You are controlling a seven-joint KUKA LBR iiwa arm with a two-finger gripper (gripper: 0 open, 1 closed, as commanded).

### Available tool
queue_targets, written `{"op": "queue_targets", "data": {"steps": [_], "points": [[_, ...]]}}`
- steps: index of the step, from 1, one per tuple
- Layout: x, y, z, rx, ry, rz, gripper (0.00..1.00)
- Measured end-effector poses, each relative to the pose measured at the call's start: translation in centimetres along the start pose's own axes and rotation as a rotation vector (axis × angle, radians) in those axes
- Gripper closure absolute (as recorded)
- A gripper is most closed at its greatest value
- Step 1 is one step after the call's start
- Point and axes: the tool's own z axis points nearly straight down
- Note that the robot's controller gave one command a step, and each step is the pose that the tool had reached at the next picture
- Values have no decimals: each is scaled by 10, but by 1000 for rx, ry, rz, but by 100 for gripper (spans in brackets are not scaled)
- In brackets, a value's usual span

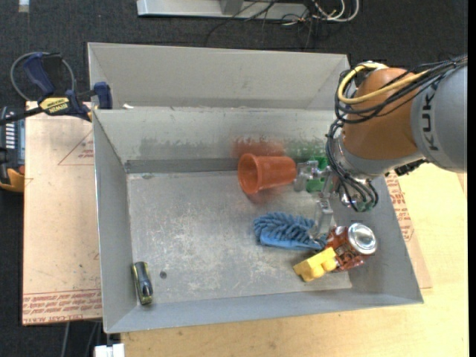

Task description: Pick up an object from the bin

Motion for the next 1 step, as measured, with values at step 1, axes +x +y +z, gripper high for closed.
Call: {"op": "queue_targets", "data": {"steps": [1], "points": [[54, -8, 69, -4, -7, -144, 0]]}}
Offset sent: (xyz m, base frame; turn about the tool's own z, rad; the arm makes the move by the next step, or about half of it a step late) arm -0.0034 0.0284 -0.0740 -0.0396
